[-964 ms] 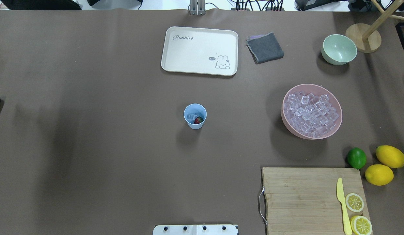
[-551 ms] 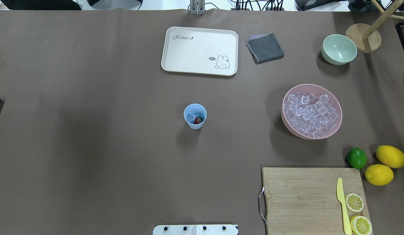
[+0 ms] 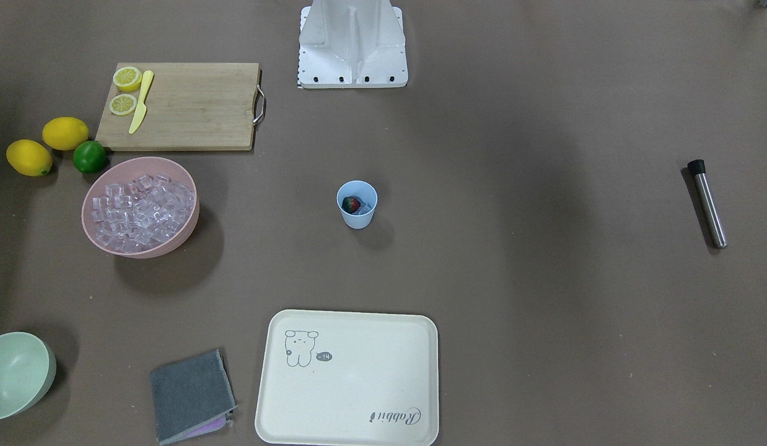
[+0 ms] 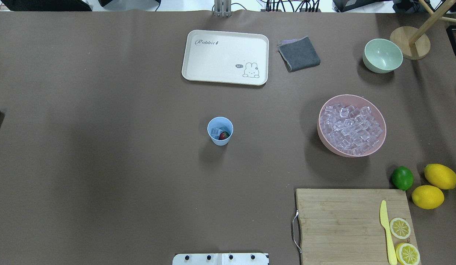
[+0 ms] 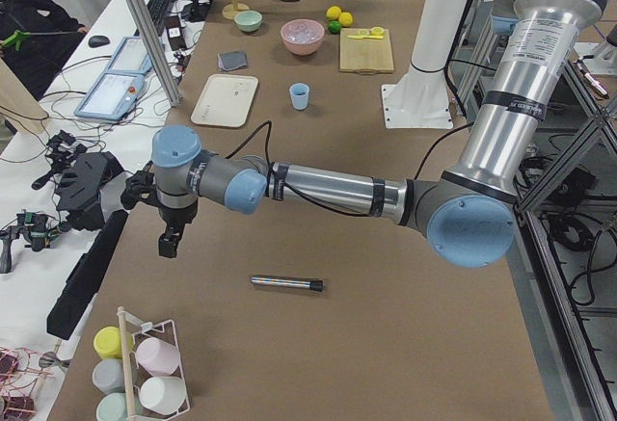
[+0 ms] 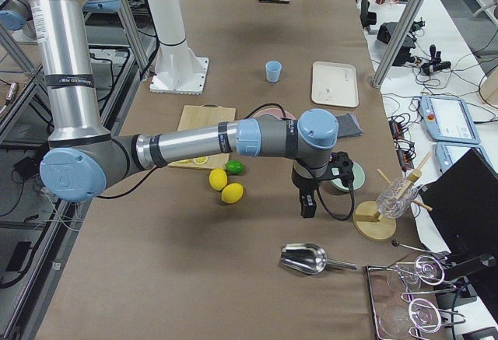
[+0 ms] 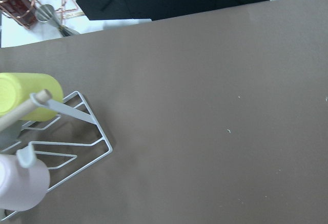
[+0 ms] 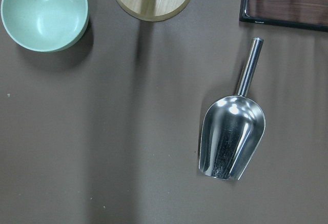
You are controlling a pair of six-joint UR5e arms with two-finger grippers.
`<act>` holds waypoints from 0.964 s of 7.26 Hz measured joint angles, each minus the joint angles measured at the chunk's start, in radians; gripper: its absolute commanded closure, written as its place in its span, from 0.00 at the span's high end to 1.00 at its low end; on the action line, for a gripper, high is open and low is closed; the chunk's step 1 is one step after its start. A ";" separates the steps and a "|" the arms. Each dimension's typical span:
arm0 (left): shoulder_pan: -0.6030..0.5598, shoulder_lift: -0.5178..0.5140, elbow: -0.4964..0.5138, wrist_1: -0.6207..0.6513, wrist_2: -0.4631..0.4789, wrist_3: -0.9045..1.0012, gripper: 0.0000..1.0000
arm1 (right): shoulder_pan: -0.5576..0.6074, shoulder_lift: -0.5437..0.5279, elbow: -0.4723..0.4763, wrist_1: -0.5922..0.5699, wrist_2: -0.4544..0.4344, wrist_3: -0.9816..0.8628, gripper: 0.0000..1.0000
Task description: Mash ice and strawberries in cup
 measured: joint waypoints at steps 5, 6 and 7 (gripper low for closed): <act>-0.046 0.250 -0.279 0.052 -0.099 -0.005 0.99 | 0.001 -0.008 -0.002 0.002 0.018 -0.010 1.00; -0.046 0.257 -0.289 0.081 -0.104 -0.001 0.99 | 0.001 -0.006 -0.005 0.006 0.017 -0.005 1.00; -0.042 0.251 -0.289 0.130 -0.104 0.006 0.99 | 0.000 -0.004 -0.009 0.009 0.016 0.001 1.00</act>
